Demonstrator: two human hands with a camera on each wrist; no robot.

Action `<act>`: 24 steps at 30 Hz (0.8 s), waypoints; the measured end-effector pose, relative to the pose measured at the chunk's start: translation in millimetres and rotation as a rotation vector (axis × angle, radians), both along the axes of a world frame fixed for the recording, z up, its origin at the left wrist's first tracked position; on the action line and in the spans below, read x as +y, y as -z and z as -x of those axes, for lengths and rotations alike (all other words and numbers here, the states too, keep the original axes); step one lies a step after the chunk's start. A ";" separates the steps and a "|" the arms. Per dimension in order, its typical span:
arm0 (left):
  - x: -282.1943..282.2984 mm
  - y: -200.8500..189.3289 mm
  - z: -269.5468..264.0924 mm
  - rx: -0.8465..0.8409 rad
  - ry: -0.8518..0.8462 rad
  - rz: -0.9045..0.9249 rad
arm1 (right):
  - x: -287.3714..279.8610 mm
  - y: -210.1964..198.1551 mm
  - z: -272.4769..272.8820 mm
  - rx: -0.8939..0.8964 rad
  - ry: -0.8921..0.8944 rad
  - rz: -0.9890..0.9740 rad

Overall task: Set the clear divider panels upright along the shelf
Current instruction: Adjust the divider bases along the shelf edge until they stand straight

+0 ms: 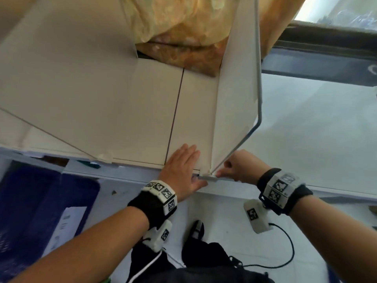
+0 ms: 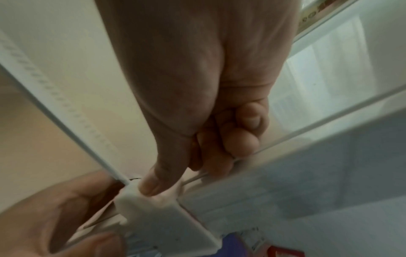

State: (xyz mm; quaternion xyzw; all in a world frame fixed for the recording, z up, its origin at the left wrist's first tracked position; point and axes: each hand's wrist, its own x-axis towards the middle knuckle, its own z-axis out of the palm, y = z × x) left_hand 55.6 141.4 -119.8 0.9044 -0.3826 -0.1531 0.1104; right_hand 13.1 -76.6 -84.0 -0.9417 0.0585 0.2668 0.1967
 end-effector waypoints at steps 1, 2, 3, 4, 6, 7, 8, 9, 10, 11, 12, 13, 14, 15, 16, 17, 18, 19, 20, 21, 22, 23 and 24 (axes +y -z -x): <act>-0.3 1.2 1.4 -0.008 -0.003 0.011 | -0.7 2.3 -1.4 0.012 0.012 -0.055; -0.4 3.0 2.4 -0.009 -0.005 0.016 | -1.1 4.8 -4.0 0.023 0.025 -0.104; -0.4 4.3 3.5 -0.008 -0.009 0.019 | -1.2 5.9 -6.4 0.028 0.028 -0.127; -0.4 5.8 3.9 -0.011 -0.017 0.024 | -0.5 4.9 -9.3 0.036 0.017 -0.123; 0.0 7.9 4.1 -0.017 -0.027 0.038 | 1.7 2.1 -12.7 0.040 -0.008 -0.108; 0.4 8.8 4.0 -0.021 -0.026 0.052 | 2.5 1.1 -13.4 0.035 -0.010 -0.108; 0.9 10.3 4.1 -0.026 -0.025 0.067 | 3.6 -0.7 -13.5 0.032 -0.009 -0.107; 1.8 11.3 4.3 -0.029 -0.025 0.080 | 5.1 -0.5 -13.6 0.032 -0.010 -0.102; 2.4 11.7 4.2 -0.028 -0.024 0.091 | 6.9 -1.1 -14.0 0.026 -0.014 -0.099; 3.3 11.5 4.1 -0.025 -0.021 0.100 | 8.5 0.5 -15.1 0.014 -0.020 -0.106; 3.5 11.7 4.0 -0.024 -0.020 0.111 | 10.4 2.7 -15.4 -0.005 -0.033 -0.117; 3.2 12.2 3.5 -0.025 -0.018 0.125 | 11.8 6.4 -15.2 -0.022 -0.040 -0.130; 3.2 12.8 2.4 -0.022 -0.016 0.141 | 13.6 8.8 -14.5 -0.037 -0.038 -0.147; 3.7 13.2 1.5 -0.014 -0.016 0.157 | 15.7 10.3 -13.4 -0.046 -0.027 -0.158; 4.3 13.8 0.2 -0.007 -0.016 0.173 | 17.2 10.5 -13.0 -0.054 -0.019 -0.157; 4.9 14.4 -0.7 -0.005 -0.015 0.183 | 18.4 9.7 -12.7 -0.057 -0.012 -0.149; 5.2 14.7 -1.4 -0.003 -0.013 0.190 | 19.9 7.0 -13.1 -0.051 -0.011 -0.137; 4.9 14.8 -2.0 0.000 -0.010 0.192 | 20.8 5.7 -13.8 -0.030 -0.003 -0.130; 4.5 15.4 -1.8 0.006 -0.008 0.190 | 21.3 4.6 -14.2 -0.006 0.010 -0.135; 4.6 16.0 -1.7 0.010 -0.012 0.189 | 22.0 3.8 -15.4 0.017 0.019 -0.144; 5.4 16.6 -1.3 0.013 -0.015 0.190 | 23.2 3.6 -16.6 0.035 0.019 -0.153; 5.9 16.7 -1.0 0.012 -0.015 0.195 | 24.1 3.7 -17.6 0.051 0.020 -0.157; 5.8 16.9 -1.4 0.009 -0.012 0.204 | 24.4 2.4 -18.4 0.062 0.024 -0.160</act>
